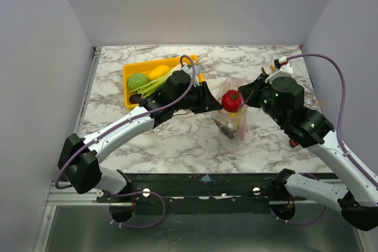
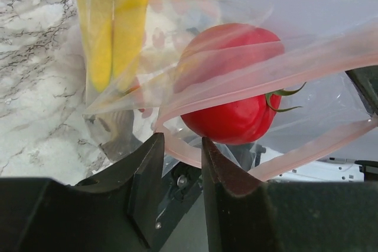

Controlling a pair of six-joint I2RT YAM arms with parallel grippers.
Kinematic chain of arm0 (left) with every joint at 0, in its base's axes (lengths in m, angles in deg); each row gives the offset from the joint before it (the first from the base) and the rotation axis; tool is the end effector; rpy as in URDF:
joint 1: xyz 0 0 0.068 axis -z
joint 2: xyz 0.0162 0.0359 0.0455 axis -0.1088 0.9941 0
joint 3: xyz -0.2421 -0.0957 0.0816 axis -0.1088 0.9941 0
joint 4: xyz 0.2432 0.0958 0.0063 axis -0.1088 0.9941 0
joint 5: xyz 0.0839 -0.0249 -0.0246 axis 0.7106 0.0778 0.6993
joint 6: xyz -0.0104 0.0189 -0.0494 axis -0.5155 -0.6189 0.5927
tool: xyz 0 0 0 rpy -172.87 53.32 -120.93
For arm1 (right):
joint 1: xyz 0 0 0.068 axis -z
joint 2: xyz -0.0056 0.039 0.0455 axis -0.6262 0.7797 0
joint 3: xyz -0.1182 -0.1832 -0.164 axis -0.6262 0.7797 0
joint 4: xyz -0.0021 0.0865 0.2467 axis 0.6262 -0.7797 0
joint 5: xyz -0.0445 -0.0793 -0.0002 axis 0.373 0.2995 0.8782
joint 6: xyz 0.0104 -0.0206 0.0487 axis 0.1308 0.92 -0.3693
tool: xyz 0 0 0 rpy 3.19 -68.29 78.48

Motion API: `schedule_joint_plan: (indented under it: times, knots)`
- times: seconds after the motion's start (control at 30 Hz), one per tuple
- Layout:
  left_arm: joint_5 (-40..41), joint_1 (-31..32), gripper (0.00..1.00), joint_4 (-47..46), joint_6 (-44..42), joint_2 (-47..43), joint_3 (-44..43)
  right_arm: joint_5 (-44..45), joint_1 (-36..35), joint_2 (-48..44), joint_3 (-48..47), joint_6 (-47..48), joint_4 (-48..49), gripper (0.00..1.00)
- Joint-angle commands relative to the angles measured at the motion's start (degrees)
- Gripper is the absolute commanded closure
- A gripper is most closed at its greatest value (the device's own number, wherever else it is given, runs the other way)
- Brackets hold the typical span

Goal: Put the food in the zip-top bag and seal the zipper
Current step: Adjust the zipper food storage bag at the center of the board.

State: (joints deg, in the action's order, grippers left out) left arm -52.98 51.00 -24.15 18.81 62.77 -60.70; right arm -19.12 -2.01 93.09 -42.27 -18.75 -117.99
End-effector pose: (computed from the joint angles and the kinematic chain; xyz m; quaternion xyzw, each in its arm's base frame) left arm 0.2253 -0.2396 0.3283 0.0247 0.8296 -0.4997 0.2478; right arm 0.1553 0.1175 0.4120 0.0754 0.7965 0.2531 0.5439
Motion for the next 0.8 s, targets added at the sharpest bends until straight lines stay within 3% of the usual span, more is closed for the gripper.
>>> schedule_joint_plan:
  times: [0.0,0.4,0.57,0.77]
  knots:
    - [1.6,0.1,0.67,0.9,-2.1,-2.0,1.7,0.2,-0.2,-1.0,-1.5,-0.9,-0.2,0.99]
    - [3.7,0.1,0.46,0.7,-2.6,-4.7,4.1,0.0,-0.2,-1.1,-2.0,-1.4,-0.9,0.99]
    - [1.9,-0.2,0.47,-2.5,-1.0,-1.5,3.4,0.1,-0.2,-1.2,-1.9,-1.9,-0.9,0.99]
    - [-1.9,0.6,0.59,-5.7,1.4,3.7,0.7,-0.1,-0.2,-0.8,-2.6,-2.4,-1.4,0.99]
